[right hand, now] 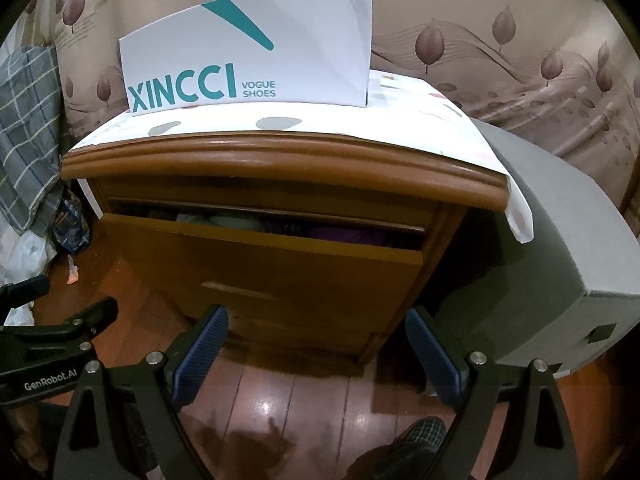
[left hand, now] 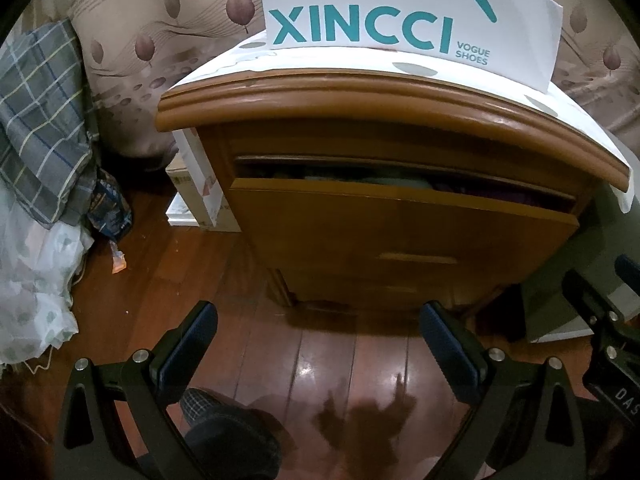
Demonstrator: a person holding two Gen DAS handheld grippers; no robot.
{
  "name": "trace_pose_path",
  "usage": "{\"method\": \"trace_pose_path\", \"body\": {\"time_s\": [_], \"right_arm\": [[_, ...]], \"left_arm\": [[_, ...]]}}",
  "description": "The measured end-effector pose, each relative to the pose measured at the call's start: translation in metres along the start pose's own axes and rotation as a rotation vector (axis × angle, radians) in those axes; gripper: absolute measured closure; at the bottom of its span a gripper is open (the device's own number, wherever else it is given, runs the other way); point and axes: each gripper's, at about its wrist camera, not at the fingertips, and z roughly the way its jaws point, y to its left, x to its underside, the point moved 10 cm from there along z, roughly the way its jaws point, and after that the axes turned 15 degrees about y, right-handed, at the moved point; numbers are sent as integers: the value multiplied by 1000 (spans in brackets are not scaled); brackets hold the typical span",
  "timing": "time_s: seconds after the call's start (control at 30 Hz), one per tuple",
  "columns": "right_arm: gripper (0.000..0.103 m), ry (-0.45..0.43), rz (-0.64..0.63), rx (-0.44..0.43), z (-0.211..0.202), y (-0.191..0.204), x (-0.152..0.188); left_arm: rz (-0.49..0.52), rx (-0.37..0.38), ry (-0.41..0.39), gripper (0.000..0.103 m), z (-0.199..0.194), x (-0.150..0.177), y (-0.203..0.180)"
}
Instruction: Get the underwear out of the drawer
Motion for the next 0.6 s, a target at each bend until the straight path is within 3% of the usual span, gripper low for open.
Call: {"method": "trace_pose_path", "body": {"time_s": [0.6], "right_arm": [[11,-1,6,2,-1,-2,0]], "left_arm": [[-4,12,7,2,1,1,-1]]}}
